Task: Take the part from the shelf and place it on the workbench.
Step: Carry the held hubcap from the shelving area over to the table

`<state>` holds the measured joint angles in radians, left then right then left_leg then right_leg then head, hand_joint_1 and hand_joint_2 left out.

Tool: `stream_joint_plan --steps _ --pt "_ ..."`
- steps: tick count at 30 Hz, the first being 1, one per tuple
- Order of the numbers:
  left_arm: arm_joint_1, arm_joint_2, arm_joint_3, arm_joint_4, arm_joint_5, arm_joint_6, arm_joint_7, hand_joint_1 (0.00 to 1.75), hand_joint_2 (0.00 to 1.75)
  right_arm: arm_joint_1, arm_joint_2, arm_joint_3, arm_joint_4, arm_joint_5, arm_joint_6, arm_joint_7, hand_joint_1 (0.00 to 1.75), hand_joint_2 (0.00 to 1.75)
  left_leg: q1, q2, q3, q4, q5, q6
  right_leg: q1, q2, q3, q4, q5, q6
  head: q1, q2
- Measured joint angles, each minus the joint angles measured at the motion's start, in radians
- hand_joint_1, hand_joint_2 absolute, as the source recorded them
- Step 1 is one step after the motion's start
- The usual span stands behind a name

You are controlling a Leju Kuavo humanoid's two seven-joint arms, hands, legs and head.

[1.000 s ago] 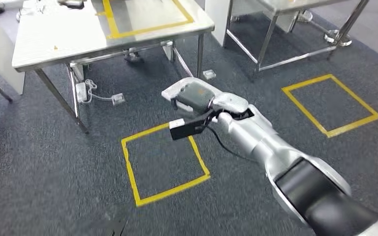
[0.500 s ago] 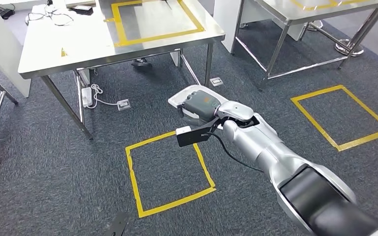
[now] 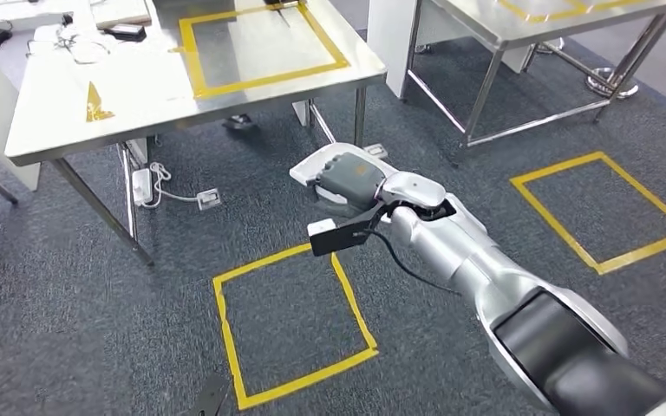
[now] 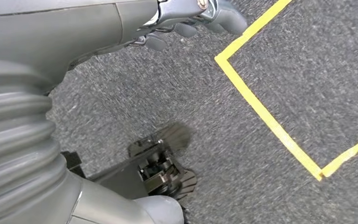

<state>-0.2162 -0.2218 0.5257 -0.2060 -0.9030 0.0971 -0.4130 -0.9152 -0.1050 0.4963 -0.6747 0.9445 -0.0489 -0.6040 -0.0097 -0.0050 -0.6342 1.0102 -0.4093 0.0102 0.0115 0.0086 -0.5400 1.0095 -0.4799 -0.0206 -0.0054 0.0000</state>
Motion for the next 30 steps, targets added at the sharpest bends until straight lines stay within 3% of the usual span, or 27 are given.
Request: stream_joint_plan --steps 2,4,8,9,10,13,15,18,19,22,24,25,26,28,30 --pt "-0.001 -0.001 0.0 0.0 -0.002 0.0 0.0 0.0 1.75 -0.005 0.001 0.0 -0.007 -0.014 0.007 -0.009 1.75 1.75 0.002 -0.001 0.014 -0.004 -0.004 0.01 0.0 0.0 0.002 0.009 -0.005 0.011 0.0 0.0" --pt "-0.003 -0.002 0.0 -0.001 -0.004 0.0 0.001 0.0 1.75 -0.017 0.004 0.001 -0.011 -0.017 0.006 -0.014 1.75 1.75 0.007 -0.003 0.031 -0.007 -0.008 0.02 -0.001 -0.001 -0.02 0.057 -0.014 0.022 0.003 0.0" --pt "-0.006 -0.005 0.0 -0.002 -0.007 0.0 0.003 0.0 1.75 -0.045 0.025 0.009 -0.011 -0.012 0.004 -0.01 1.75 1.75 0.01 -0.005 0.056 -0.007 -0.034 0.023 -0.014 -0.004 -0.177 0.278 -0.086 0.042 0.006 0.0" --pt "-0.005 -0.006 0.0 -0.002 -0.007 0.0 0.003 0.0 1.75 -0.053 0.033 0.014 -0.01 -0.012 0.006 -0.007 1.75 1.75 0.011 -0.006 0.065 -0.005 -0.043 0.021 -0.017 -0.004 -0.202 0.29 -0.088 0.045 0.006 0.0" --pt "-0.005 -0.006 0.0 -0.002 -0.007 0.0 0.003 0.0 1.75 -0.063 0.041 0.019 -0.01 -0.013 0.008 -0.005 1.75 1.75 0.012 -0.007 0.075 -0.004 -0.052 0.019 -0.019 -0.004 -0.208 0.266 -0.069 0.045 0.006 0.0" --pt "-0.005 -0.008 0.0 -0.001 -0.007 0.0 0.003 0.0 1.75 -0.108 0.067 0.037 -0.005 -0.019 0.016 -0.004 1.75 1.75 0.015 -0.008 0.106 0.003 -0.086 0.005 -0.022 -0.007 -0.158 0.073 0.065 0.042 0.006 0.0" --pt "-0.006 -0.009 0.0 -0.001 -0.006 0.0 0.003 0.0 1.75 -0.141 0.089 0.051 0.0 -0.023 0.024 -0.003 1.75 1.75 0.013 -0.007 0.118 0.005 -0.102 -0.009 -0.018 -0.007 -0.136 0.005 0.101 0.033 0.006 0.0" --pt "-0.007 -0.01 0.0 -0.001 -0.001 0.004 0.002 0.0 1.75 -0.188 0.121 0.071 0.002 -0.027 0.036 0.001 1.75 1.75 0.013 -0.005 0.126 0.024 -0.107 -0.028 -0.019 -0.005 -0.118 0.0 0.095 0.009 0.006 0.0" --pt "-0.008 -0.011 0.0 -0.001 0.0 0.005 0.002 0.0 1.75 -0.206 0.131 0.077 0.002 -0.029 0.04 0.002 1.75 1.75 0.014 -0.003 0.111 0.052 -0.109 -0.033 -0.02 -0.005 -0.109 0.0 0.09 0.001 0.004 0.0" --pt "-0.007 -0.011 -0.001 -0.001 0.001 0.006 0.002 0.0 1.75 -0.247 0.16 0.096 0.003 -0.035 0.056 0.002 1.75 1.75 0.016 0.0 0.004 0.219 -0.161 -0.044 -0.019 -0.003 -0.084 0.0 0.068 -0.012 0.0 0.0" --pt "-0.003 -0.011 -0.001 -0.001 0.001 0.006 0.002 0.0 1.75 -0.257 0.169 0.106 0.003 -0.044 0.066 0.002 1.75 1.75 0.016 0.0 -0.06 0.281 -0.198 -0.047 -0.017 -0.002 -0.065 0.0 0.05 -0.013 0.0 0.0" --pt "0.0 -0.011 -0.001 -0.001 0.001 0.006 0.003 0.0 1.75 -0.26 0.173 0.109 0.003 -0.05 0.069 0.002 1.75 1.75 0.016 0.0 -0.071 0.267 -0.188 -0.046 -0.016 -0.002 -0.052 0.0 0.04 -0.012 0.0 0.0" --pt "0.001 -0.011 -0.001 -0.001 0.001 0.006 0.003 0.0 1.75 -0.265 0.177 0.113 0.003 -0.055 0.071 0.002 1.75 1.75 0.016 0.0 -0.067 0.221 -0.153 -0.044 -0.016 -0.002 -0.038 0.001 0.029 -0.01 0.0 0.0" --pt "0.004 -0.011 -0.001 0.0 0.0 0.006 0.003 0.0 1.75 -0.275 0.185 0.122 0.003 -0.062 0.073 0.002 1.75 1.75 0.016 0.002 -0.04 0.087 -0.043 -0.038 -0.015 -0.002 -0.015 0.003 0.008 -0.004 0.0 0.0" --pt "0.006 -0.011 -0.001 0.001 -0.002 0.006 0.003 0.0 1.75 -0.285 0.192 0.13 0.003 -0.065 0.073 0.008 1.75 1.75 0.014 0.004 -0.02 0.012 0.014 -0.025 -0.012 0.0 -0.004 0.003 -0.009 0.006 0.0 0.0"
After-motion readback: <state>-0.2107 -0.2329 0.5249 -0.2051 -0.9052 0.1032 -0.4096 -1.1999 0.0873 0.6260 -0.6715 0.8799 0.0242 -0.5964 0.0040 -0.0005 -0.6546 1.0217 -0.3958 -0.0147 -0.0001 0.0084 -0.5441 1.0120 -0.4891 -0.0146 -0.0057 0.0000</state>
